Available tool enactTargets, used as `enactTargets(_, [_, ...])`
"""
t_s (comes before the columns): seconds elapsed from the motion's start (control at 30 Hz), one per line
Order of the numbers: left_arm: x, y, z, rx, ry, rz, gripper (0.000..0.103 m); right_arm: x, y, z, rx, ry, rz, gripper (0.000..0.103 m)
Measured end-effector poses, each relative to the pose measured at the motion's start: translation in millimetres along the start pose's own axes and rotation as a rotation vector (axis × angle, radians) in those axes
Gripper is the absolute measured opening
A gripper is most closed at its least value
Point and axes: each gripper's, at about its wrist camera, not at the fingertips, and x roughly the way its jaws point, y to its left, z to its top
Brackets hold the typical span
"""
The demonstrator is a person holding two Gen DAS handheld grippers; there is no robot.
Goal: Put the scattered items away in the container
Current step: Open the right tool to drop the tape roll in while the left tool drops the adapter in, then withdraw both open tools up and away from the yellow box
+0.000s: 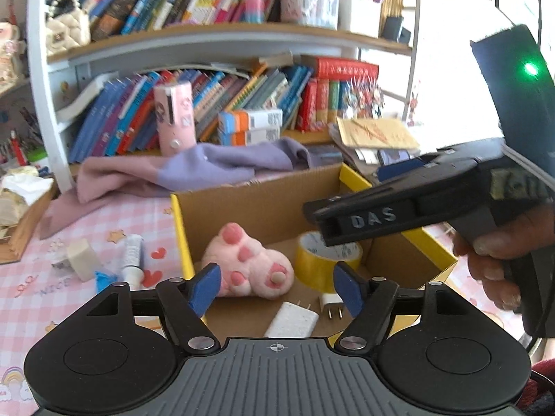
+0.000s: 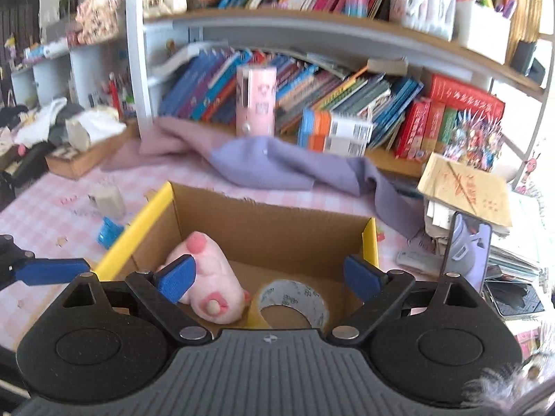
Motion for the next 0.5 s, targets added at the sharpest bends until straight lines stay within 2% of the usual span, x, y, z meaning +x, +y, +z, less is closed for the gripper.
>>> enactTargets(0.1, [-14.1,5.7,-3.2,-0.018,-0.024,0.012,0.080,-18.4,6.5,-4.7,0.008,-0.038,-0.013,0.093])
enactTargets(0.3, [-31.7,21.2,-15.5,-0.100,-0.048,0.030,0.081,-47.9,21.1,-20.9,0.026,-0.094,-0.072,0.094])
enactTargets(0.5, [-43.8,37.7,-22.2,-0.114,-0.060,0.020,0.081,-67.9,33.1,-40.2,0.094,-0.093,-0.146,0.094])
